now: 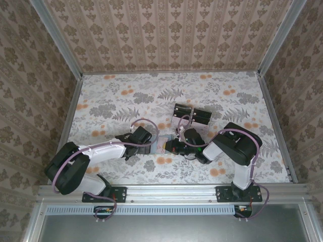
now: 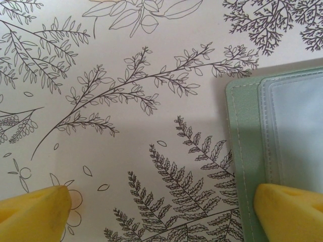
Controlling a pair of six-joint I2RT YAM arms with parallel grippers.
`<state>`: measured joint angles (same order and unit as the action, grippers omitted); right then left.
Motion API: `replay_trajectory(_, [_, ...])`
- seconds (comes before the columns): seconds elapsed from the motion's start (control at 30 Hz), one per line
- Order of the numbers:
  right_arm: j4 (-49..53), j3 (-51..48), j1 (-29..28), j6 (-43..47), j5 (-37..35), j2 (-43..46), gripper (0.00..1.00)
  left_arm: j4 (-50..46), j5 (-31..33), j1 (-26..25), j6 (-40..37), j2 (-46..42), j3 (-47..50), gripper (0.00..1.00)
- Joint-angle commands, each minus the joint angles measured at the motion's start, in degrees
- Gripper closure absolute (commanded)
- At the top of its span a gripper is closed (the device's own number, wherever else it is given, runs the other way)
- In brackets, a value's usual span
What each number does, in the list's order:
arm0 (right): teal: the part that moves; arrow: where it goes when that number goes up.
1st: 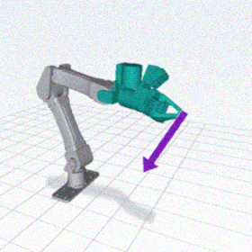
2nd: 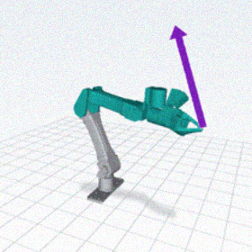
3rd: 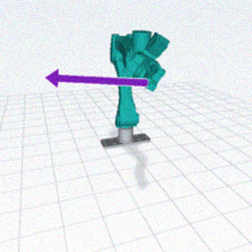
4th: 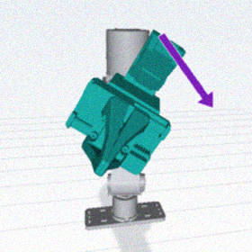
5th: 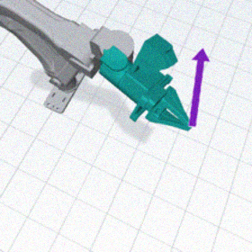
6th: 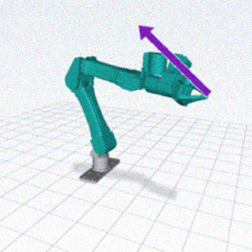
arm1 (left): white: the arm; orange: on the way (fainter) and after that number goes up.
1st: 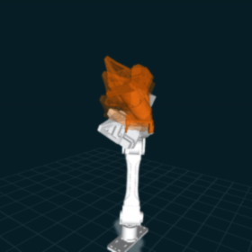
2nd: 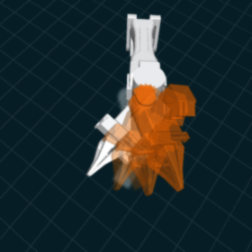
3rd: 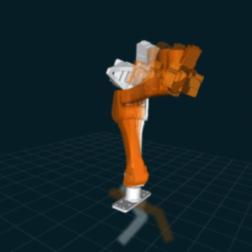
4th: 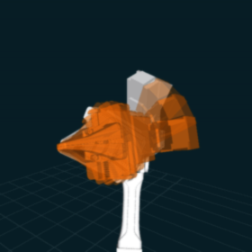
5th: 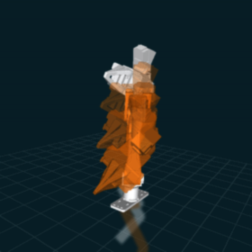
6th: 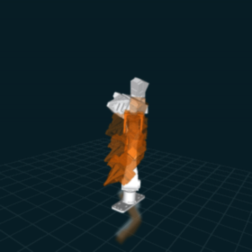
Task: Put the credit cards into the card holder
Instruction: Insert the credit card into the card slot.
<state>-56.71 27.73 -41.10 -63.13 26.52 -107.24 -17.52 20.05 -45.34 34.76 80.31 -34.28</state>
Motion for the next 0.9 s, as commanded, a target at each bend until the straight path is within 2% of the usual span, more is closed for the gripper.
replay_trajectory(0.0, [5.21,0.92,-0.2,-0.5,1.63,-2.12,1.0,-2.35,0.86,-0.13,0.39,1.91,-0.08,0.0])
replay_trajectory(0.87, [6.9,3.65,0.93,-0.73,9.32,-5.3,1.0,-2.89,1.37,-0.5,0.61,2.39,-0.79,0.0])
